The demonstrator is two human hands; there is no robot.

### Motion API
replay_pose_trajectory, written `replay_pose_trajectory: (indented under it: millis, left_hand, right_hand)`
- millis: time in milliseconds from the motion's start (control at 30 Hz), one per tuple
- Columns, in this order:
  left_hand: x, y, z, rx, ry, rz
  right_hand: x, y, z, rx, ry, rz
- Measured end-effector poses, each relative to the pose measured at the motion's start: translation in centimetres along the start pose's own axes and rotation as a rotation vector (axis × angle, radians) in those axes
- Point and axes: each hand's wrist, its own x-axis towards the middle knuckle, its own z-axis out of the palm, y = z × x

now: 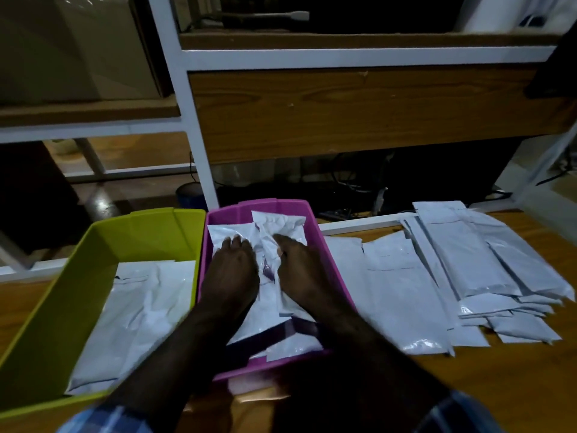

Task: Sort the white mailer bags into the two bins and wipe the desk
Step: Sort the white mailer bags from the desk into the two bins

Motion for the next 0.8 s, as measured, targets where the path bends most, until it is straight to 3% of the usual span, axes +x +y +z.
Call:
replay_pose_trajectory:
  millis: [267,600,800]
  left_hand:
    - [1.0,-1.0,3.0,0.238,-0.261,0.065]
    - [0.2,-2.0,7.3,0.209,-0.328,0.088]
    - [-1.5,-2.2,9.2,0.223,-0.331,0.088]
  right_hand:
    - [1.0,2.8,3.0,-0.227,-0.239,0.052]
    - [1.8,4.2,4.5,-0.328,-0.535,0.099]
    - [0.9,5.6,6.9,-0.411,-0.544,0.150]
